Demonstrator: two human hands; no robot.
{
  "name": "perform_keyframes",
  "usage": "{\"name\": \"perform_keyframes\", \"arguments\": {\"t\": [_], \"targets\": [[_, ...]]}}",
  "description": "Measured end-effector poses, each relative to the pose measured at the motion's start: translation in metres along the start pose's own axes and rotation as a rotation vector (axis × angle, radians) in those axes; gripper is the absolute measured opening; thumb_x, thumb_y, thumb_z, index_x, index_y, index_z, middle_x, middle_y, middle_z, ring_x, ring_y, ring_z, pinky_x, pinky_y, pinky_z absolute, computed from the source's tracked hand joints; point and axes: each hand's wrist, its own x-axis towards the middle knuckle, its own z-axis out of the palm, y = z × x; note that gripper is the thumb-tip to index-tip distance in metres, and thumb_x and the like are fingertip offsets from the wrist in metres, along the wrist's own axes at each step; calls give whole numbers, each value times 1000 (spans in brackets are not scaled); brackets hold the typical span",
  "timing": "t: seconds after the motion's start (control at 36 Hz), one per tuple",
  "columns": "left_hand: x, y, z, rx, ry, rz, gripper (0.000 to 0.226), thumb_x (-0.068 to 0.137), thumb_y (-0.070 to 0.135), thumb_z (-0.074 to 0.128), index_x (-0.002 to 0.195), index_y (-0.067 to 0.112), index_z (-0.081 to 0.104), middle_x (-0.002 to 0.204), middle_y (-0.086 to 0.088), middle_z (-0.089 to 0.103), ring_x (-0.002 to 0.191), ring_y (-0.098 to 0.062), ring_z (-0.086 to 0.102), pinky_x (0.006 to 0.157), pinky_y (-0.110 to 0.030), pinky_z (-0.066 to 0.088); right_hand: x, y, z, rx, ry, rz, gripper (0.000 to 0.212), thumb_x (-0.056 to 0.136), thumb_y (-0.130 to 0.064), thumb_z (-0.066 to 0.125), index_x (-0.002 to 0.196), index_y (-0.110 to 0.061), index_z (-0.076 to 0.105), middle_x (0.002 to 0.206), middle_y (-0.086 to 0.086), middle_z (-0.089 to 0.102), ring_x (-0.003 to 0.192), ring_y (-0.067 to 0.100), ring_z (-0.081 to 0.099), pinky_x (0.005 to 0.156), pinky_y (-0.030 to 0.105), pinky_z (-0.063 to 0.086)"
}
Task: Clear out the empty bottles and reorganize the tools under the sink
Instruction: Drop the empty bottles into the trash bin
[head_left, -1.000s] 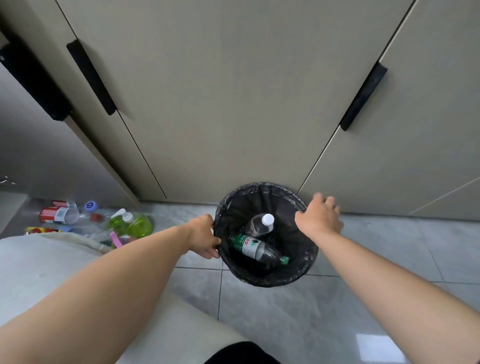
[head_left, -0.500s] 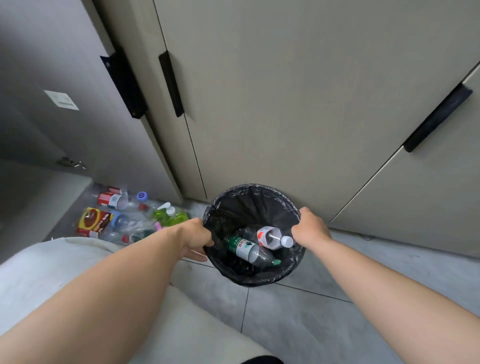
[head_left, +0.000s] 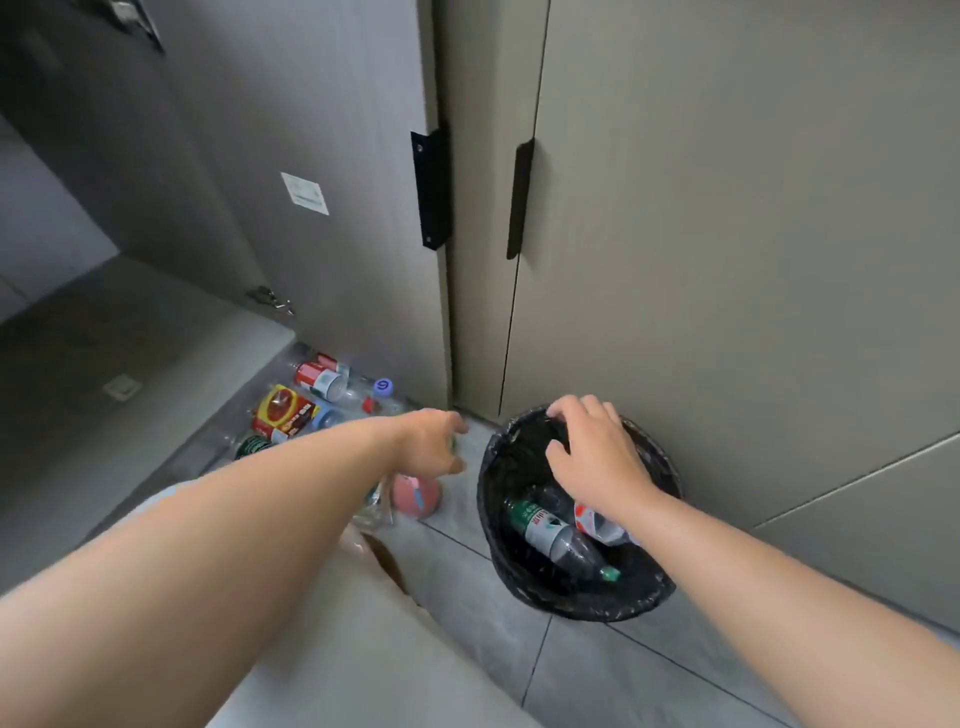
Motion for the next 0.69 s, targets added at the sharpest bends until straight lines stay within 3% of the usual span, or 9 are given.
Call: {"name": "perform_keyframes", "arguments": {"t": [0.08, 0.14, 0.25, 0.33, 0.47, 0.56, 0.61, 0.69], "targets": [[-13, -37, -37, 44, 88, 20, 51, 98, 28, 60, 146, 19, 48, 143, -5, 56, 127, -25, 56, 98, -24, 41, 26, -49, 12, 107, -115, -197, 18, 96, -24, 52, 110, -30, 61, 106, -8, 53, 110, 16, 43, 91, 34, 42], [-23, -70, -58, 49, 153, -17, 48, 97, 29, 59, 144, 20, 50, 138, -4, 60, 123, -25, 58, 101, -27, 44, 44, -81, 25, 126, -206, -300, 16, 97, -26, 52, 104, -31, 66, 100, -8, 55, 106, 15, 44, 93, 36, 44], [-43, -149, -78, 1, 263, -126, 41, 97, 25, 58, 137, 21, 56, 124, -2, 69, 113, -24, 63, 95, -29, 48, 79, -144, 53, 87, -388, -465, 18, 99, -30, 53, 104, -26, 70, 103, -4, 60, 106, 18, 51, 91, 36, 44], [-55, -210, -71, -113, 360, -220, 31, 96, 24, 60, 127, 23, 63, 120, -3, 70, 109, -24, 65, 95, -33, 51, 103, -187, 78, 65, -467, -535, 19, 95, -22, 57, 105, -19, 72, 105, 0, 67, 101, 21, 59, 88, 32, 45], [-56, -284, -29, -463, 501, -370, 20, 96, 16, 62, 115, 17, 68, 112, -6, 70, 102, -23, 65, 93, -35, 53, 141, -241, 141, 1, -652, -436, 23, 92, -19, 52, 106, -17, 70, 110, 4, 70, 102, 23, 65, 85, 31, 51], [-45, -308, 5, -781, 541, -451, 19, 98, 9, 58, 113, 12, 69, 108, -14, 72, 96, -24, 68, 81, -32, 54, 157, -258, 193, -43, -785, -367, 17, 96, -28, 54, 106, -21, 65, 114, 3, 67, 104, 22, 62, 78, 27, 44], [-38, -318, 26, -1000, 554, -493, 17, 99, 5, 55, 110, 10, 68, 108, -18, 71, 95, -25, 69, 73, -29, 51, 162, -262, 229, -42, -832, -302, 29, 94, -30, 60, 122, -20, 59, 128, 6, 61, 110, 21, 58, 80, 26, 40], [-28, -331, 53, -1250, 544, -555, 17, 99, 8, 55, 109, 14, 67, 110, -9, 70, 99, -24, 70, 78, -33, 54, 164, -263, 281, -93, -831, -230, 56, 93, -35, 63, 140, -12, 43, 140, 13, 53, 123, 29, 54, 83, 26, 39]]}}
